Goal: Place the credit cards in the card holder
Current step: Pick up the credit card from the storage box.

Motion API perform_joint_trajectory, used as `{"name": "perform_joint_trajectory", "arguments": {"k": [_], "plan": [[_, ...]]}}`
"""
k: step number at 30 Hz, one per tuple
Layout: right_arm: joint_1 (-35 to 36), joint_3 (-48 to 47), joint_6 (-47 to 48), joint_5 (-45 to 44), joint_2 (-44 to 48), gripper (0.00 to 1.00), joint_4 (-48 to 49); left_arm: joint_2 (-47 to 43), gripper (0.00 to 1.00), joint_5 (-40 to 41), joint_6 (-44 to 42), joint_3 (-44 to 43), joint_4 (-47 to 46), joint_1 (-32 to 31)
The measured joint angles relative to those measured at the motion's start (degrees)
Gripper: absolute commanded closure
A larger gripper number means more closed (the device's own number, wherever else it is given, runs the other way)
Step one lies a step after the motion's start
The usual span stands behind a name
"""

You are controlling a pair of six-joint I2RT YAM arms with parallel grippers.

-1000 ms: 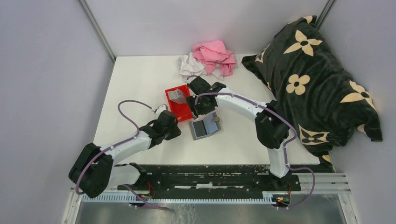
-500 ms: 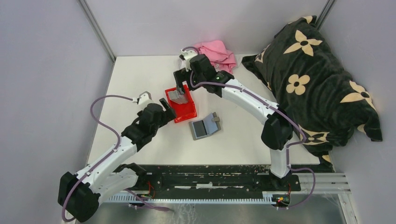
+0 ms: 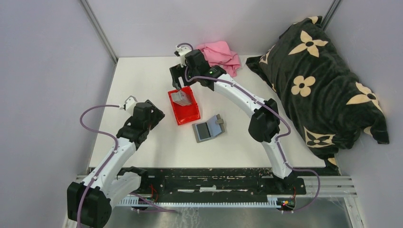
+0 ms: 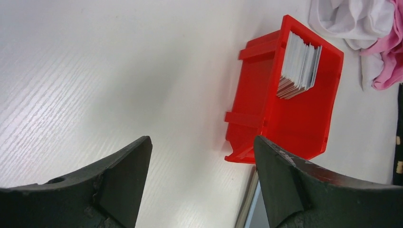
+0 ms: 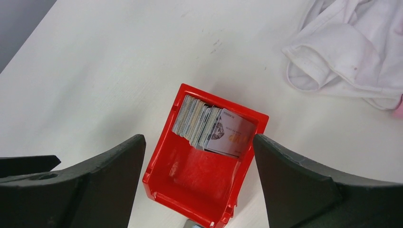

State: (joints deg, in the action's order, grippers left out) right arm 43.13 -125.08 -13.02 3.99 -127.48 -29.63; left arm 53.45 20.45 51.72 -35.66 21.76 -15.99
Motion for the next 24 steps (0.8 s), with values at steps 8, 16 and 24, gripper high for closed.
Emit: {"name": "perform_joint_trajectory", "arguments": {"k": [8, 16, 24], "plan": [[0.0, -7.9, 0.5, -1.8, -5.5, 0.07, -4.4, 1.7, 0.05, 0.3, 0.2, -0.2, 2.2, 1.8], [-0.1, -11.8, 0.4, -1.8, -11.7, 0.07, -7.4, 6.0, 0.10, 0.5, 0.2, -0.3, 2.2, 2.1], [-0.1, -12.5, -0.3, -1.1, -15.2, 0.08, -8.5, 8.9, 0.11, 0.5, 0.7, 0.3, 1.0, 2.1]]}}
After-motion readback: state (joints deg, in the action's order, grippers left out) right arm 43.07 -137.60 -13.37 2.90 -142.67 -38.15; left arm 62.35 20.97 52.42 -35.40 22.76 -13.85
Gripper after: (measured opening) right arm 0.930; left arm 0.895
